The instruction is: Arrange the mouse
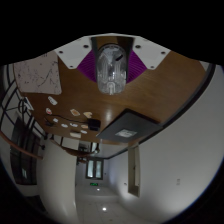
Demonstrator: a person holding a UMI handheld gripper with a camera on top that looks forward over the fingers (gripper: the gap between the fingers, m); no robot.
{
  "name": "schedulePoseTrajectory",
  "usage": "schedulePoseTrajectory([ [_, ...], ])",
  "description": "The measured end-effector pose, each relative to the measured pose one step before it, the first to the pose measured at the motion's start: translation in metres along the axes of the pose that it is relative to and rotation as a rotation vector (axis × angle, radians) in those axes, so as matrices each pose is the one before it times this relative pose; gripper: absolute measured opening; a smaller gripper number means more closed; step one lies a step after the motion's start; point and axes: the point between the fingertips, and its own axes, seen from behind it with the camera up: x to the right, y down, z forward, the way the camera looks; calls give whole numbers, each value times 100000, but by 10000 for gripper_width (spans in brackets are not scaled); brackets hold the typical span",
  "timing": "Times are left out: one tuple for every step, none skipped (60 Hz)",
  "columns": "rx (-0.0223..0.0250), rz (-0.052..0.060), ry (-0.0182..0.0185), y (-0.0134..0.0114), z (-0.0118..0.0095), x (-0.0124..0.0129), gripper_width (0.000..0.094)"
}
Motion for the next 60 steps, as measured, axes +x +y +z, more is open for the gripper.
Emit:
schedulePoseTrajectory([
  [543,581,-1000,-110,-46,-165,403],
  [131,178,-757,-8,-59,-94,375],
  [231,-365,-451,-108,-2,2,368],
  [40,-727,-481,40,-143,-6,354],
  [87,-499,-405,4,-240,-43,349],
  [163,-416,-364,-72,-330,-47,342],
  [845,-423,-412,-315,-455,-49,342],
  [1460,-372,-630,-458,-575,-154,343],
  [2091,-146,-644,-734,-639,-54,344],
  [2552,74,-725,-1006,-770,-34,344],
  [2737,144,-674,-1128,-825,12,344],
  [2620,123,-455,-1228,-867,134,343],
  [2490,232,-233,-1262,-937,237,342],
  [2532,555,-18,-1308,-970,348,343],
  [2703,854,144,-1343,-941,411,344],
  [2693,812,239,-1382,-911,550,343],
  [2557,555,615,-1251,-443,661,345],
  [2542,621,726,-1348,-1124,550,345],
  [2588,505,1148,-1265,-771,881,344],
  [2335,172,1471,-1167,-758,999,341],
  [1905,-125,1727,-978,-701,1104,343],
  [1654,-261,2012,-862,-587,1253,342],
  [1456,-233,2275,-782,-569,1289,343],
  [1066,-256,2255,-512,-456,1444,343],
  [781,-311,2024,-309,-142,1745,343],
  [-218,-208,2148,-458,191,1321,341],
  [-542,55,2056,123,-121,1261,342],
  [-1085,356,1871,401,21,1193,341],
  [-1499,592,1584,597,58,1081,341],
  [-1887,807,1333,867,164,939,340],
  [-2176,741,1101,1046,290,943,339],
  [-2419,719,954,1198,346,763,341],
  [-2162,744,843,2025,13,874,341],
  [-2751,342,878,1433,438,615,340],
  [-3321,257,811,1105,1207,985,340],
  [-3051,29,740,1471,731,638,340],
  [-2963,87,639,1426,721,515,340],
  [-2891,126,573,1370,706,481,342],
  [-2758,37,477,1202,665,370,342],
  [-2430,24,331,1090,639,278,342],
  [-2117,-119,189,912,602,209,342],
  [-1270,-334,67,1729,-812,-189,342],
  [-1498,233,-26,422,1146,243,342],
  [-1175,437,-77,534,507,103,342],
  [-1141,407,-45,487,403,110,342],
  [-1051,354,38,451,363,134,342],
  [-929,389,194,396,329,157,342],
  [-1017,275,166,425,-182,117,342],
  [-812,277,399,470,347,144,342],
  [-950,360,258,367,235,145,343],
  [852,376,-154,-124,145,18,349],
  [1371,210,105,-194,107,69,402],
  [-7,-236,-31,53,101,70,418],
  [-271,-522,-195,77,37,16,433],
  [243,-630,-252,-221,-116,63,457],
  [-382,-925,-271,94,44,10,477],
  [-314,-894,-373,69,37,-12,488],
  [-211,-585,-206,3,3,7,501],
  [-449,-245,8,64,-23,65,521],
  [-601,-54,102,96,-80,77,566],
])
